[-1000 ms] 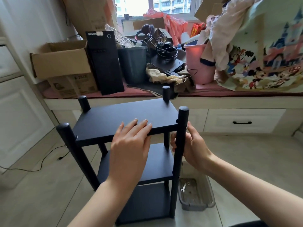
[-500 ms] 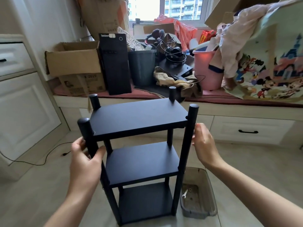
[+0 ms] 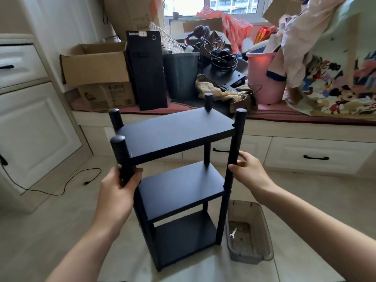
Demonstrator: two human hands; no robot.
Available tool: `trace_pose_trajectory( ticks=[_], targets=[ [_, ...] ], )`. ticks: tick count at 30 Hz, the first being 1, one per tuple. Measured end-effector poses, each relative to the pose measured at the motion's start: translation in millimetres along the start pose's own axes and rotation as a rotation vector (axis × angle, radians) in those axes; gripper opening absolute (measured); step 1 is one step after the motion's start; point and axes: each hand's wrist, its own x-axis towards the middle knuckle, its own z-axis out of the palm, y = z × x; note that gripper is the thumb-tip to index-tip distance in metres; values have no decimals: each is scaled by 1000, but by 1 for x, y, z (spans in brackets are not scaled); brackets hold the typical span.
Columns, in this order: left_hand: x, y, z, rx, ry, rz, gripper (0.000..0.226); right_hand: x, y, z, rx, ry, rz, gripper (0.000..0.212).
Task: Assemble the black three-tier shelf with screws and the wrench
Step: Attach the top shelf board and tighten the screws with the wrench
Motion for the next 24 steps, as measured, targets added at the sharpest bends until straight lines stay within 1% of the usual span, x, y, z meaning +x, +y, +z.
trace_pose_trajectory(
  ticks=[2,4,7,9,12,16,20,23,24],
  targets=[
    [-4,3,9,-4,-42,-3,14,17,3,1,57,-4,-23,56],
    [-7,8,21,-3,-91,6,18,35,3,2,115,5,-27,62],
    [-10,14,46,0,-142,1,20,58,4,0,274,23,18,62],
    [-13,19,64,-3,-159,6,21,69,9,-5,327,15,48,62],
    [-20,24,89,6,-178,39,20,75,27,-10,315,11,137,58],
    [-28,28,110,25,-202,79,19,71,54,-17,212,-117,311,53],
    [-30,32,121,16,-235,105,18,69,58,-16,290,-205,388,33],
    [-32,34,130,5,-280,119,20,63,63,-5,241,-319,415,25],
    [-33,35,131,0,-299,120,22,62,68,-3,204,-332,410,24]
  ],
)
